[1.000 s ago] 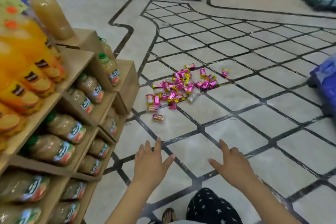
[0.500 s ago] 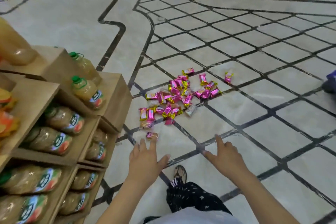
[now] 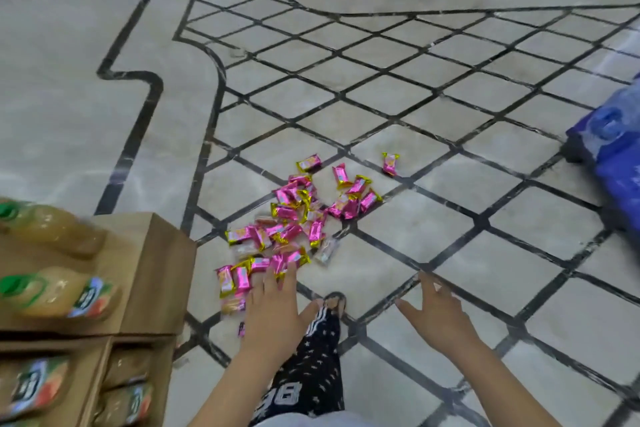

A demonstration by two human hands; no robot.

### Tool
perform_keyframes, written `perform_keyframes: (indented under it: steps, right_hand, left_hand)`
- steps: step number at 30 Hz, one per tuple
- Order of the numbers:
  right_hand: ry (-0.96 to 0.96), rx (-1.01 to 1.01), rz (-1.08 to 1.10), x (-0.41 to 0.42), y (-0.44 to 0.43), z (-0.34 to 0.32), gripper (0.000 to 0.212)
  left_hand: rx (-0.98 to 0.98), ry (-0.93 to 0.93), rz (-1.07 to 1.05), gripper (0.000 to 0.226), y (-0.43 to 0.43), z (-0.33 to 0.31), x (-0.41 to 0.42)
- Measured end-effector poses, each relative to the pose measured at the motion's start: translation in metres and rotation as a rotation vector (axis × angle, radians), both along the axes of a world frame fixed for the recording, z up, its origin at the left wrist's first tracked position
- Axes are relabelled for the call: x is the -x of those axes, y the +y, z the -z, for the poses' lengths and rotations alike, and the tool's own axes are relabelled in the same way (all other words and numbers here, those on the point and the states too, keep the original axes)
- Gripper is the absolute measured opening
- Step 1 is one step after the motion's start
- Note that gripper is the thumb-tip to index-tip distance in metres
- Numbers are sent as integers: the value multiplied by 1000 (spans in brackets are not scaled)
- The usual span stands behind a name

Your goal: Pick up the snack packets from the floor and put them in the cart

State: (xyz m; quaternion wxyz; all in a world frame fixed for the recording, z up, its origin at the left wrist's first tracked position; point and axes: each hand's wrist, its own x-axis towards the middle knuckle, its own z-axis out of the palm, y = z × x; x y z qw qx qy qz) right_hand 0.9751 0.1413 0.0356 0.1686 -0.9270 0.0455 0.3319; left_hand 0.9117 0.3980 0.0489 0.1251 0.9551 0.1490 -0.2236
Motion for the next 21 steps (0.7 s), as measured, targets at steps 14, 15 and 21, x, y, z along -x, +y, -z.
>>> perform_keyframes:
  steps: [14,15,21]
  right_hand:
    - [-36,22,163,-286,-24,-2,79]
    - [-38,21,175,-300,-31,-2,79]
    - [74,42,173,-389,-94,30,82]
  left_hand:
    - [26,-33,205,80,-25,6,-308]
    - [20,-35,230,80,-33,4,-327]
    - [48,-31,199,84,-83,30,-425]
